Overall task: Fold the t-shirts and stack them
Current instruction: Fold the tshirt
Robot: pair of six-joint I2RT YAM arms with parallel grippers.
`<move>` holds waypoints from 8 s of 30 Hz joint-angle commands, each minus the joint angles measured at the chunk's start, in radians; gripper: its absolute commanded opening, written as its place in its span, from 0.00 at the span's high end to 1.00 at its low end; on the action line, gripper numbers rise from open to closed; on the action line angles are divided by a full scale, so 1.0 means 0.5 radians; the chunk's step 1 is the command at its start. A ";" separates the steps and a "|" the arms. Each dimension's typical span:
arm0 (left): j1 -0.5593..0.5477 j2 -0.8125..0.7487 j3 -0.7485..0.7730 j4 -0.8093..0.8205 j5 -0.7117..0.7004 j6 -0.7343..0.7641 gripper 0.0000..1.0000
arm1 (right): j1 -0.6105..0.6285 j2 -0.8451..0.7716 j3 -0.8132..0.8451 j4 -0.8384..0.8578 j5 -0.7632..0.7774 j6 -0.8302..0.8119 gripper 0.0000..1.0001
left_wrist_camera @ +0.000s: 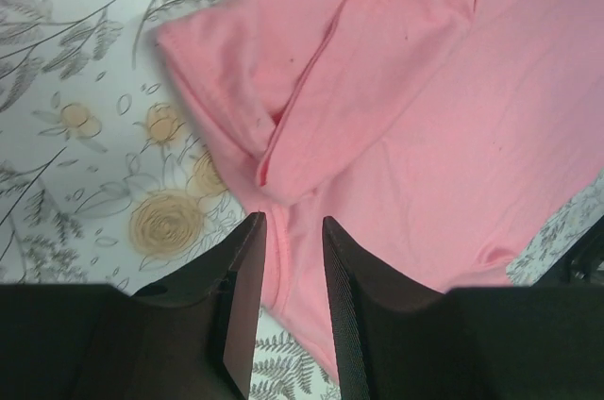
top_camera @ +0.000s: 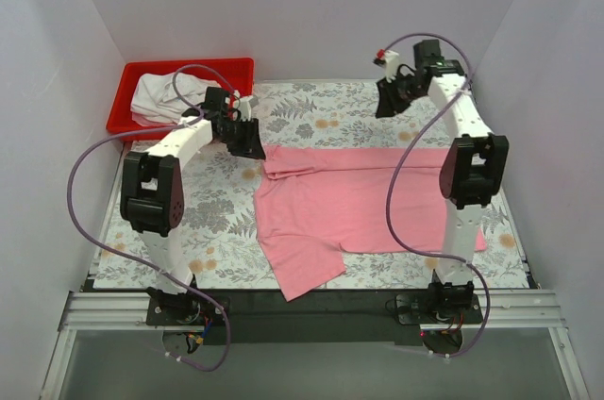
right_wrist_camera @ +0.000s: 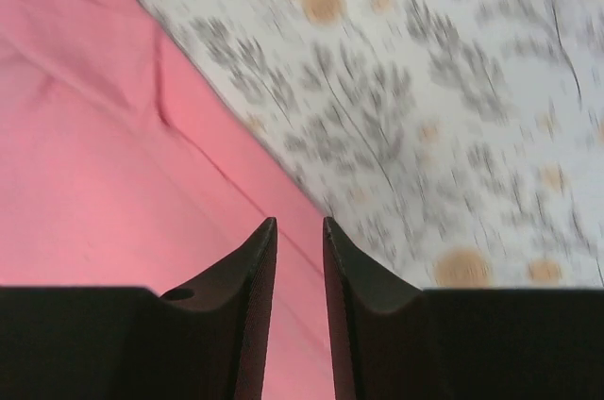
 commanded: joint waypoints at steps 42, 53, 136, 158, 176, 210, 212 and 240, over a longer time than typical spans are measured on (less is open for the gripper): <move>0.044 -0.024 -0.106 0.232 0.088 -0.305 0.56 | 0.784 0.695 0.089 0.751 -0.170 0.850 0.67; 0.044 -0.057 -0.167 0.217 0.039 -0.271 0.56 | 0.787 0.548 0.074 0.748 -0.253 0.853 0.68; -0.232 -0.349 -0.465 -0.062 0.174 0.348 1.00 | 0.763 -0.232 -0.895 0.466 -0.354 0.227 0.99; -0.263 -0.346 -0.529 -0.136 0.168 0.538 1.00 | 0.796 -0.360 -1.202 0.423 -0.456 0.178 0.99; -0.529 0.364 0.647 0.106 0.172 0.321 0.53 | -0.307 -0.251 -0.543 -0.255 -0.158 -0.187 0.62; -0.928 1.087 1.413 0.309 0.107 0.051 0.44 | -0.866 0.376 0.083 -0.449 0.575 -0.718 0.52; -0.935 1.096 1.419 0.312 0.098 0.054 0.44 | -0.873 0.385 0.077 -0.452 0.566 -0.718 0.52; -0.981 1.142 1.416 0.306 0.073 0.060 0.50 | -0.873 0.456 0.102 -0.455 0.373 -0.675 0.65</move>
